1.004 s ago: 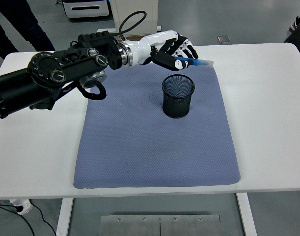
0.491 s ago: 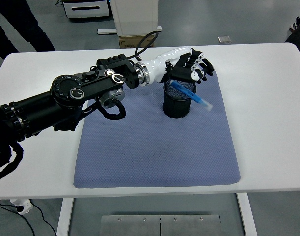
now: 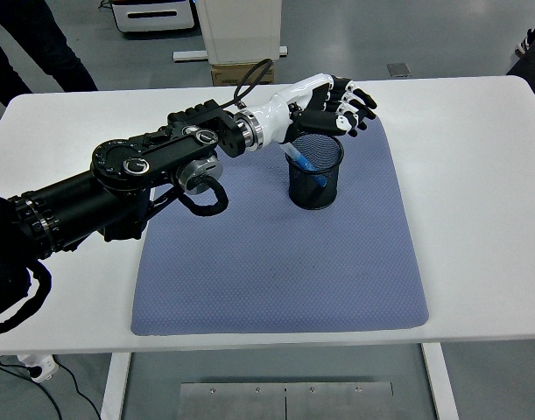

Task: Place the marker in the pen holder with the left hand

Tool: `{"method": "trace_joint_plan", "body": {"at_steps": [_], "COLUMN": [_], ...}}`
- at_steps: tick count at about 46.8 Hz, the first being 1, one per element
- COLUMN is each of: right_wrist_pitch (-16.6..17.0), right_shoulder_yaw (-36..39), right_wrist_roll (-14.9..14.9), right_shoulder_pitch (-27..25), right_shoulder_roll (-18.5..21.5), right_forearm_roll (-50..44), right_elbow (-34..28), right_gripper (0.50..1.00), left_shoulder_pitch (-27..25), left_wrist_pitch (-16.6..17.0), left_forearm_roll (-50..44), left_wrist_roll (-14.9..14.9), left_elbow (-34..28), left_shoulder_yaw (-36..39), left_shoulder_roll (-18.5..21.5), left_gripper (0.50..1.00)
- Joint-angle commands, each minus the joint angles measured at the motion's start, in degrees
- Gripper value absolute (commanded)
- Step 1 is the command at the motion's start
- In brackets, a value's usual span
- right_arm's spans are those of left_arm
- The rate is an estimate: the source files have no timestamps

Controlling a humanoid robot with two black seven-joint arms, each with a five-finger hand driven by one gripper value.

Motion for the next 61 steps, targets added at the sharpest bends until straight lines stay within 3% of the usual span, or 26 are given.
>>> {"method": "trace_joint_plan", "body": {"at_steps": [1, 2, 4, 5, 7, 11, 13, 14, 20, 27, 38, 46, 61], "right_wrist_pitch": [0.0, 0.0, 0.0, 0.0, 0.0, 0.0, 0.0, 0.0, 0.0, 0.0, 0.0, 0.0, 0.0], "right_shoulder_yaw": [0.0, 0.0, 0.0, 0.0, 0.0, 0.0, 0.0, 0.0, 0.0, 0.0, 0.0, 0.0, 0.0], "right_wrist_roll": [0.0, 0.0, 0.0, 0.0, 0.0, 0.0, 0.0, 0.0, 0.0, 0.0, 0.0, 0.0, 0.0], "right_shoulder_pitch": [0.0, 0.0, 0.0, 0.0, 0.0, 0.0, 0.0, 0.0, 0.0, 0.0, 0.0, 0.0, 0.0], "right_shoulder_roll": [0.0, 0.0, 0.0, 0.0, 0.0, 0.0, 0.0, 0.0, 0.0, 0.0, 0.0, 0.0, 0.0], "right_forearm_roll": [0.0, 0.0, 0.0, 0.0, 0.0, 0.0, 0.0, 0.0, 0.0, 0.0, 0.0, 0.0, 0.0], "right_elbow": [0.0, 0.0, 0.0, 0.0, 0.0, 0.0, 0.0, 0.0, 0.0, 0.0, 0.0, 0.0, 0.0], "right_gripper": [1.0, 1.0, 1.0, 1.0, 1.0, 1.0, 1.0, 1.0, 1.0, 1.0, 1.0, 1.0, 1.0], "left_shoulder_pitch": [-0.17, -0.26, -0.35, -0.44, -0.44, -0.44, -0.44, -0.35, 0.27, 2.55, 6.24, 10.28, 16.87], "left_wrist_pitch": [-0.04, -0.04, 0.05, 0.05, 0.05, 0.14, 0.14, 0.14, 0.49, 3.12, 3.57, 3.48, 3.57], "left_forearm_roll": [0.0, 0.0, 0.0, 0.0, 0.0, -0.17, -0.17, -0.17, -0.26, -1.84, -5.35, -12.47, -15.9], "left_wrist_roll": [0.0, 0.0, 0.0, 0.0, 0.0, 0.0, 0.0, 0.0, 0.0, -0.87, -1.4, -5.09, -6.32], "left_elbow": [0.02, 0.02, 0.02, 0.02, 0.02, 0.11, 0.11, 0.11, 0.29, 2.66, 2.92, 3.01, 3.01], "left_shoulder_yaw": [-1.06, -1.33, -2.12, -2.56, -2.91, -5.28, -6.25, -6.69, -8.09, -9.76, -10.56, -12.49, -16.62], "left_shoulder_roll": [0.11, 0.11, 0.28, 0.29, 0.37, 1.07, 1.86, 2.3, 3.62, 4.68, 10.39, 13.03, 13.64], "left_gripper": [0.5, 0.505, 0.61, 0.636, 0.651, 0.906, 0.985, 1.0, 1.0, 1.0, 1.0, 1.0, 1.0]}}
